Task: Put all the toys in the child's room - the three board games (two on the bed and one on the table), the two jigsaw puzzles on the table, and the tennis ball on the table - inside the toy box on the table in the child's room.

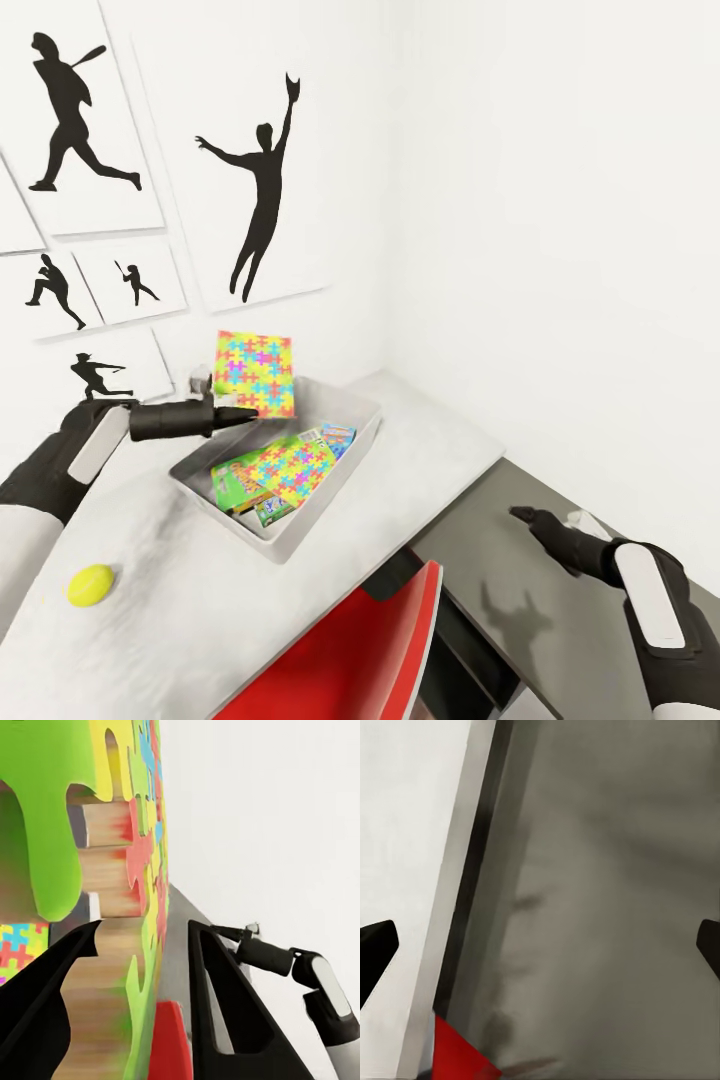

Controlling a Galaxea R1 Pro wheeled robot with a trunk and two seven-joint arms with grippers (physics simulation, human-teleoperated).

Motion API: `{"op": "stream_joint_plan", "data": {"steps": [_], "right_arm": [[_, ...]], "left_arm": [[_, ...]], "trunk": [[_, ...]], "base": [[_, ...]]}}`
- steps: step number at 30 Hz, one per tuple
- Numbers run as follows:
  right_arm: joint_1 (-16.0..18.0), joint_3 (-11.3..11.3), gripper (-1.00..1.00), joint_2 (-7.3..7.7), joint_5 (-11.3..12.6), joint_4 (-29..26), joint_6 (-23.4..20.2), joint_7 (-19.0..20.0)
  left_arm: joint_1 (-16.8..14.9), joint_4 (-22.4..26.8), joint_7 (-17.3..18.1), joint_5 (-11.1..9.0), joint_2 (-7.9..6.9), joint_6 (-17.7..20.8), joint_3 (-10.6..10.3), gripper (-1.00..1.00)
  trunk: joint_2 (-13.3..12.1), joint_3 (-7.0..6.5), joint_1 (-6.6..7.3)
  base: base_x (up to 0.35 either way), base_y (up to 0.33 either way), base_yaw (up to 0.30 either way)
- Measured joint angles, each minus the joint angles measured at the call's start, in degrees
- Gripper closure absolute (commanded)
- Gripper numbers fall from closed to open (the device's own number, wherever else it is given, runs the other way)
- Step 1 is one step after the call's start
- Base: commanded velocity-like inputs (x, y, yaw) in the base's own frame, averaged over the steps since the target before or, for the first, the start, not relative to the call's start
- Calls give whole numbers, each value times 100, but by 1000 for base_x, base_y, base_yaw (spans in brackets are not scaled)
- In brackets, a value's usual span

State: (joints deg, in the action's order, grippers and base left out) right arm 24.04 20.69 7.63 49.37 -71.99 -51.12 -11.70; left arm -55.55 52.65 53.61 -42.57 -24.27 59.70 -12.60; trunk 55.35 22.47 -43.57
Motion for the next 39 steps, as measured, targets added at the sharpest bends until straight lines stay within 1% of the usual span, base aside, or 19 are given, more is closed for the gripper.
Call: {"op": "stream_joint_plan", "data": {"steps": [2, 3, 4, 5, 6, 8, 11, 13, 15, 17, 19, 21, 23, 24, 28, 36, 39], "right_arm": [[0, 1, -100, 5, -2, 0, 0, 64], [0, 1, -100, 7, -2, -1, 0, 83], [0, 3, -100, 8, -3, 2, 0, 96], [0, 4, -100, 11, -3, 3, 0, 106], [0, 4, -100, 11, -4, 3, 0, 111], [0, 2, -100, 11, -1, 3, 0, 115], [0, 2, -100, 10, 1, 4, 0, 117], [0, 2, -100, 10, 2, 6, 0, 118], [0, 2, -100, 9, 3, 6, 0, 118], [0, 1, -100, 5, 3, 7, 0, 118], [0, 1, -100, 3, 3, 7, 0, 118], [0, 1, -100, 4, 3, 7, 0, 118], [0, 1, -100, 7, 3, 7, 0, 118], [0, 1, -100, 6, 3, 7, 0, 118], [0, 1, -100, 2, 3, 7, 0, 118], [0, 1, -100, 2, 2, 7, 0, 118], [0, 1, -100, 2, -1, 7, 0, 118]], "left_arm": [[-266, -326, -83, 283, 276, 7, -103, 100], [-369, -445, -108, 465, 408, 8, -129, 100], [-458, -541, -127, 666, 519, 8, -144, 100], [-579, -676, -143, 953, 665, 5, -155, 100], [-650, -780, -150, 1139, 749, 0, -159, 100], [-763, -1005, -160, 1430, 862, -10, -163, 100], [-811, -1098, -183, 1523, 903, -14, -164, 100], [-826, -1127, -258, 1583, 920, -18, -164, 100], [-832, -1156, -394, 1668, 944, -20, -165, 100], [-835, -1195, -613, 1807, 972, -21, -166, 100], [-836, -1225, -778, 1863, 1010, -15, -167, 100], [-837, -1260, -864, 1873, 1032, -12, -170, 100], [-837, -1318, -971, 1965, 1057, -17, -173, 100], [-837, -1327, -987, 1972, 1062, -13, -172, 100], [-837, -1359, -1026, 2192, 1076, -24, -172, 100], [-836, -1373, -1029, 2325, 1072, -37, -191, 100], [-835, -1374, -995, 2417, 1048, -45, -198, 100]], "trunk": [[0, 0, 0], [0, 0, 0], [0, 0, 0], [0, 0, 0], [0, 0, 0], [0, 0, 0], [1, 0, 0], [1, 0, 0], [0, 0, 0], [0, 0, 0], [0, 0, 0], [1, 0, 0], [0, 0, 0], [1, 0, 0], [1, 0, 0], [1, 0, 0], [1, 0, 0]], "base": [[0, 0, 0], [0, 0, 0], [0, 0, 0], [0, 0, 0], [0, 0, 0], [0, 0, 0], [0, 0, 0], [0, 0, 0], [0, 0, 0], [0, 0, 0], [0, 0, 0], [0, 0, 0], [0, 0, 0], [0, 0, 0], [0, 0, 0], [0, 0, 0], [0, 0, 0]]}}
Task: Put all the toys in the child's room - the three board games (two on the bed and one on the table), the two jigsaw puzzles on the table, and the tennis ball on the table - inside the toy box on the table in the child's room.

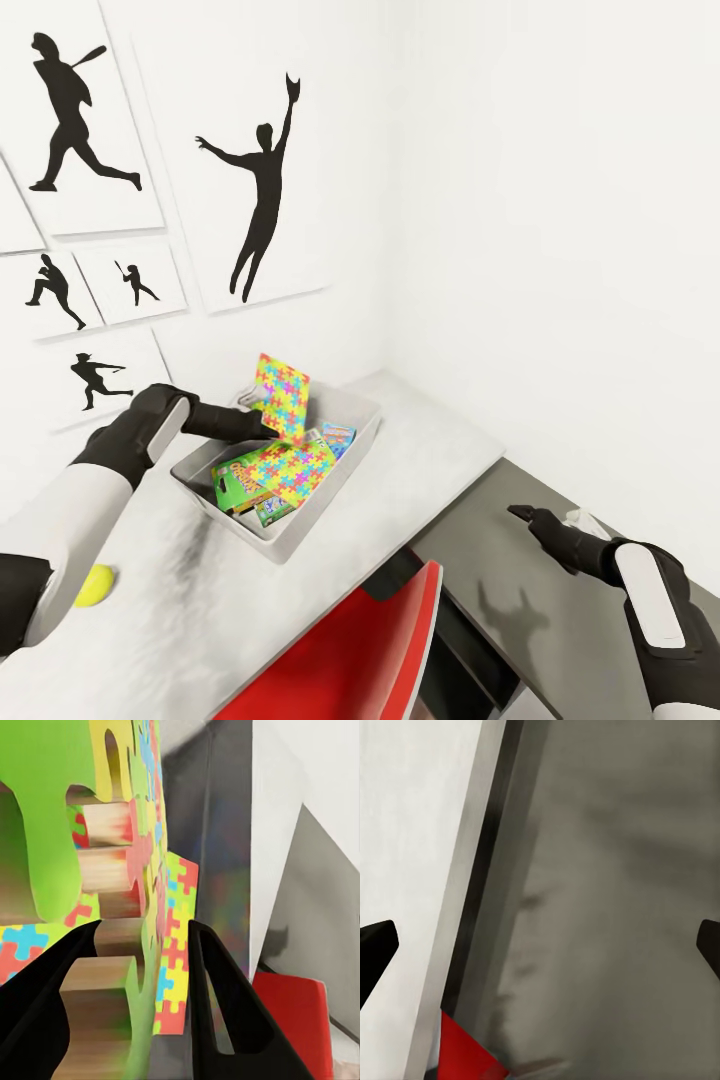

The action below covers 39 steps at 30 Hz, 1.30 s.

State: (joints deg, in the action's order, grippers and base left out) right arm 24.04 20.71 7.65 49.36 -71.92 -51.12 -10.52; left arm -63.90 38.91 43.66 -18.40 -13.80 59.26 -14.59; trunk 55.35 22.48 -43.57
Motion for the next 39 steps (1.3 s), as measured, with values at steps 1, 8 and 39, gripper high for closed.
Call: {"op": "stream_joint_plan", "data": {"steps": [1, 8, 39], "right_arm": [[0, 0, -100, 0, -1, 0, 0, 0], [0, 0, -100, 2, -3, 0, 0, 0], [0, 0, -100, 9, 2, 3, 0, -1]], "left_arm": [[-1, 0, 16, 24, -9, -3, -2, 100], [6, 1, 121, 59, -75, -20, -32, 100], [52, -51, 989, 301, -170, -556, -1368, 100]], "trunk": [[0, 0, 0], [0, 0, 0], [0, 0, 0]], "base": [[0, 0, 0], [0, 0, 0], [0, 0, 0]]}}
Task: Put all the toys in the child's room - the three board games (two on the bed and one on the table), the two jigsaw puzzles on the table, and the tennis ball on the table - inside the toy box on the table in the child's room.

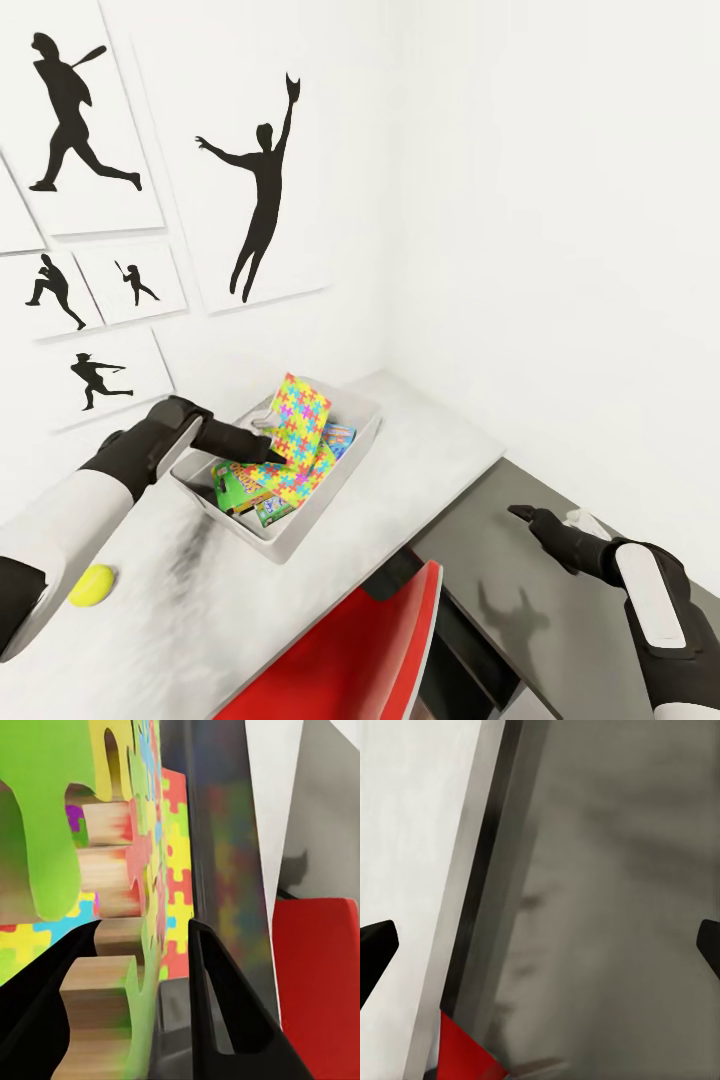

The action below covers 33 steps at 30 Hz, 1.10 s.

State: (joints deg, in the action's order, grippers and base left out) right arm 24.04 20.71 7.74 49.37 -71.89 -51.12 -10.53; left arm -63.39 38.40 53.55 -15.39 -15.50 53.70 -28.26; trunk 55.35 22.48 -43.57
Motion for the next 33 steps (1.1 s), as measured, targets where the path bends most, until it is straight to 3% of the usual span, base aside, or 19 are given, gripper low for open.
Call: {"op": "stream_joint_plan", "data": {"steps": [9, 18, 30, 31, 33], "right_arm": [[0, 0, -100, -6, -3, 6, 0, 1], [0, 0, -100, -7, -5, 6, 0, 1], [0, 0, -100, -4, -6, 6, 0, 1], [0, 0, -100, -2, -6, 6, 0, 1], [0, 0, -100, -1, -4, 6, 0, 1]], "left_arm": [[0, -97, 6, 19, 9, -7, -13, 100], [0, -100, 16, 6, 18, -15, -203, 100], [7, -100, 17, 5, 48, -15, -231, 100], [8, -100, 17, 5, 50, -15, -232, -100], [9, -100, 16, 4, 52, -15, -232, -100]], "trunk": [[0, 0, 0], [0, 0, 0], [0, 0, 0], [0, 0, 0], [0, 0, 0]], "base": [[0, 0, 0], [0, 0, 0], [0, 0, 0], [0, 0, 0], [0, 0, 0]]}}
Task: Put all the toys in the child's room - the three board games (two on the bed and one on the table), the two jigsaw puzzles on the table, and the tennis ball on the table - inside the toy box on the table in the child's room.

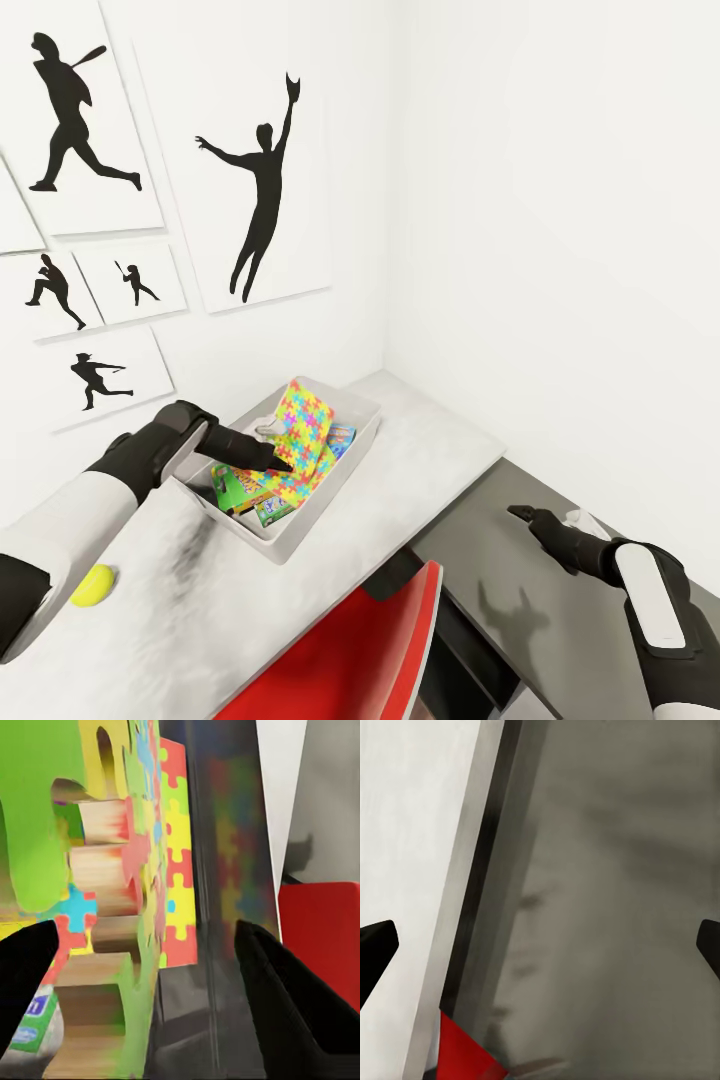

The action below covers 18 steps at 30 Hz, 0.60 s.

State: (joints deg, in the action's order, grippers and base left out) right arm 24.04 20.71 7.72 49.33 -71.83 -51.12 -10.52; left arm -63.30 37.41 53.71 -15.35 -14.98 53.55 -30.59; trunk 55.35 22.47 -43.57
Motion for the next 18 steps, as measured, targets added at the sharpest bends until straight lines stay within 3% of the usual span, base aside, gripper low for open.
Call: {"op": "stream_joint_plan", "data": {"steps": [15, 18], "right_arm": [[0, 0, -100, 1, -1, 0, 0, 0], [0, 0, -100, 1, -1, 3, 0, 0]], "left_arm": [[0, 0, -8, 26, -55, 2, -7, -100], [0, 0, -12, 30, -120, 3, 8, -100]], "trunk": [[0, 0, 0], [0, 0, 0]], "base": [[0, 0, 0], [0, 0, 0]]}}
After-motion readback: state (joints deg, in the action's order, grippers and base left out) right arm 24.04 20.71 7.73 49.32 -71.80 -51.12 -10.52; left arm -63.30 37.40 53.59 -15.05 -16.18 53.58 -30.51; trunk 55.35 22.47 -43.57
